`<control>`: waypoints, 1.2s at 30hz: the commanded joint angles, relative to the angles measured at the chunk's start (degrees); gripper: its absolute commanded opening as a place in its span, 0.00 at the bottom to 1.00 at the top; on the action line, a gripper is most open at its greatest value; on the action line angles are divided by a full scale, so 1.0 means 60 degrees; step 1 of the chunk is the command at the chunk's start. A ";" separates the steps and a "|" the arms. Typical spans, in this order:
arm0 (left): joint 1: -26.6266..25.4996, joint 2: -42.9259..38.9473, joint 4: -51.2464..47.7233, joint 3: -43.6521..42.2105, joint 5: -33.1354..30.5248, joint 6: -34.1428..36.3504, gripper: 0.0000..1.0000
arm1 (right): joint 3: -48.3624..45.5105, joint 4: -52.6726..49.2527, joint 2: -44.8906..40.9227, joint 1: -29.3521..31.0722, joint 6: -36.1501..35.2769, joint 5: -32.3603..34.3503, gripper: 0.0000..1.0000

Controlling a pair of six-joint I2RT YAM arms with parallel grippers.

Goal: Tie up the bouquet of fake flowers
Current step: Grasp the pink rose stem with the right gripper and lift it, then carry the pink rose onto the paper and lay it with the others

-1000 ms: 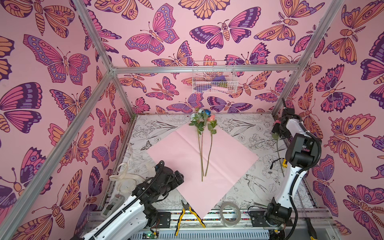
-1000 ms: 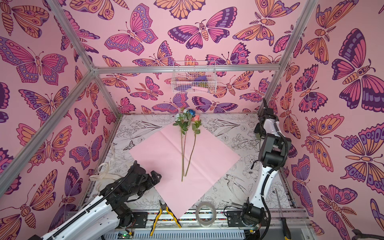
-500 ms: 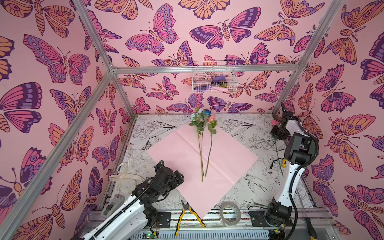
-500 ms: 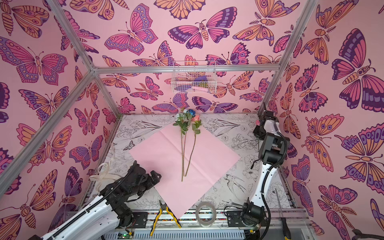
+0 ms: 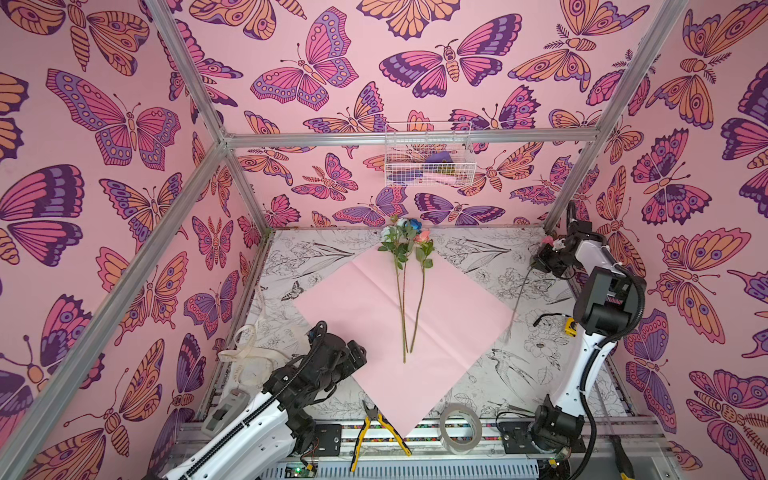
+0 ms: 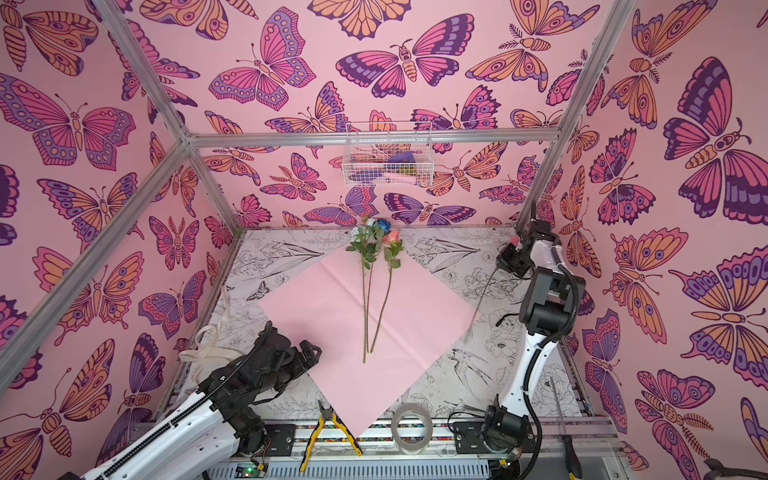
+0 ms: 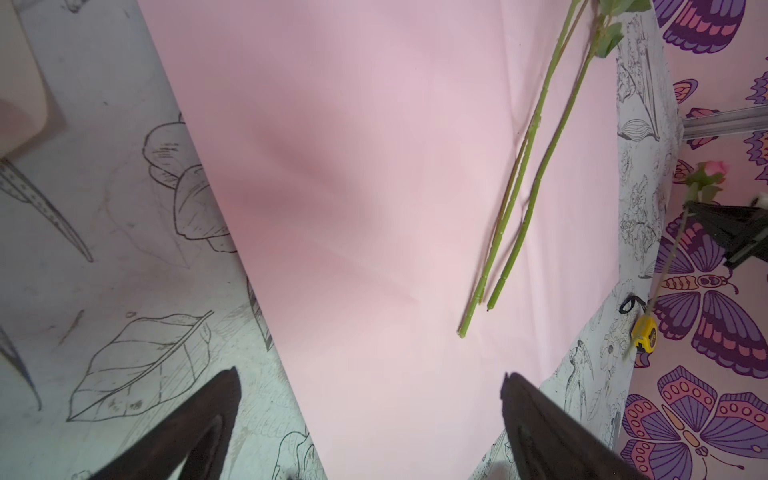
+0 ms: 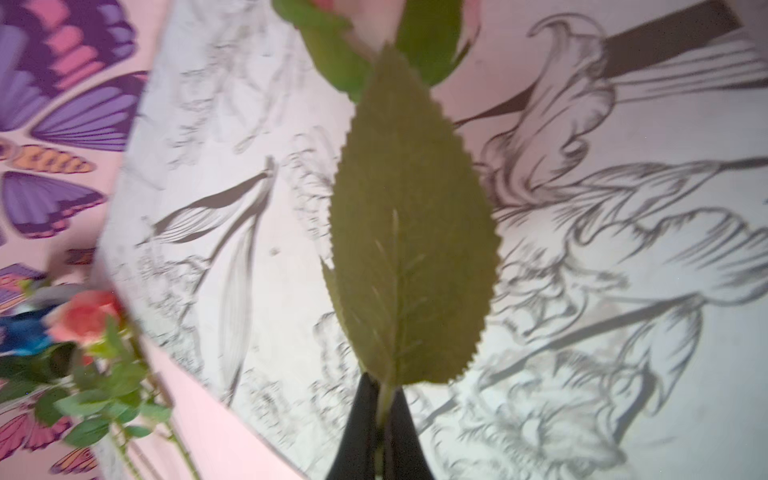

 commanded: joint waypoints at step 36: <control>0.0055 0.0477 -0.0192 0.0020 0.0349 0.0595 1.00 | 0.3237 0.0710 0.1859 0.7786 0.0004 0.1264 0.00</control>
